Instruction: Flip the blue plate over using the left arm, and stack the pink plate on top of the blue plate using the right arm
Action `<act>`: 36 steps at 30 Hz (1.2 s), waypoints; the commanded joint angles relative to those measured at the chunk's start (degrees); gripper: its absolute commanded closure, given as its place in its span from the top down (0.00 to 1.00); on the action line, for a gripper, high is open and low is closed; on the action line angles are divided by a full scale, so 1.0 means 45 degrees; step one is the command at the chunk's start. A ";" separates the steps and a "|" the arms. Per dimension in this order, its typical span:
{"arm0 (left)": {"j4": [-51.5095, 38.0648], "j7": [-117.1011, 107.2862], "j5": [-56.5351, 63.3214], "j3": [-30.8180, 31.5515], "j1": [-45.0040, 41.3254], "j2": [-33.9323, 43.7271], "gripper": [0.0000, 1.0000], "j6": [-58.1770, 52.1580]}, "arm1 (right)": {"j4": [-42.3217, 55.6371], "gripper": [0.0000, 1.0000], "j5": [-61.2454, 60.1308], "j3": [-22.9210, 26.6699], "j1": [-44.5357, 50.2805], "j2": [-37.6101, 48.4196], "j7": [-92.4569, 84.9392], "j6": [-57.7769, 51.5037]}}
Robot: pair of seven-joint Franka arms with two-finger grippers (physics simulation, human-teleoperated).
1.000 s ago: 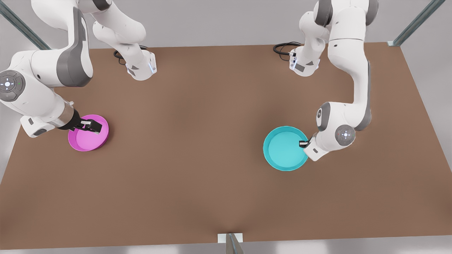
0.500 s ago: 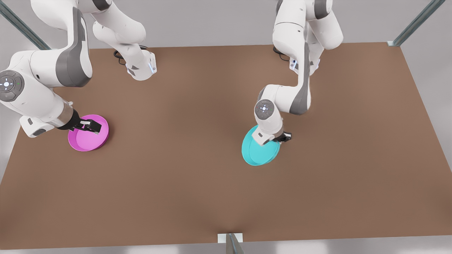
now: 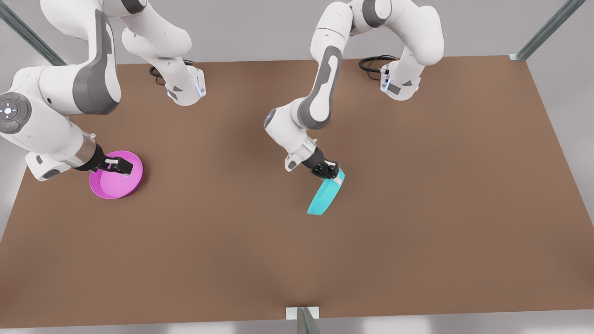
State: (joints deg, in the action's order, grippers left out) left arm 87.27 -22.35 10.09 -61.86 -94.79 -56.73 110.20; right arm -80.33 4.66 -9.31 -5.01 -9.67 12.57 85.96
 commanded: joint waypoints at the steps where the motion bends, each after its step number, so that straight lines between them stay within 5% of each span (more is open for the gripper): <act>1: 0.0002 0.0006 0.1290 -0.0023 -0.0049 -0.0011 0.21 -0.0035 | 0.0000 1.00 0.0000 -0.0001 -0.0001 0.0001 0.0000 0.0000; 9: -0.0114 -0.0911 0.4768 -0.0179 -0.2003 -0.2138 0.21 -0.1402 | 0.0000 1.00 0.0000 -0.0001 -0.0001 0.0001 0.0000 0.0000; 20: -0.1600 -0.4427 0.6566 0.1226 -0.2198 -0.3858 0.21 -0.2145 | 0.0000 1.00 0.0000 -0.0001 -0.0001 0.0001 0.0000 -0.0019; 23: -0.1600 -0.5189 0.7015 0.1500 -0.2237 -0.4151 0.52 -0.2379 | -0.0019 1.00 0.0000 0.0019 -0.0001 0.0001 0.0000 -0.0039; 27: -0.1775 -0.5483 0.7074 0.1618 -0.2276 -0.4561 0.67 -0.2809 | -0.0019 1.00 -0.0020 -0.0001 -0.0040 0.0020 0.0000 -0.0058; 28: -0.1775 -0.5483 0.7132 0.1637 -0.2276 -0.4581 0.90 -0.2809 | -0.0019 1.00 -0.0039 0.0019 -0.0098 0.0001 0.0000 -0.0059; 29: -0.1775 -0.5483 0.7249 0.1637 -0.2276 -0.4581 1.00 -0.2809 | -0.0019 1.00 -0.0039 -0.0001 -0.0098 0.0001 0.0000 -0.0059; 36: -0.1756 -0.5346 0.7308 0.2574 -0.2921 -0.4249 1.00 -0.3707 | 0.0000 1.00 -0.0039 -0.0001 -0.0098 0.0001 0.0000 -0.0059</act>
State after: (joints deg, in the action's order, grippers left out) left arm 79.57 -46.41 42.93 -49.96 -108.68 -75.46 93.09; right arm -80.39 4.48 -9.24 -5.39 -9.67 12.57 85.72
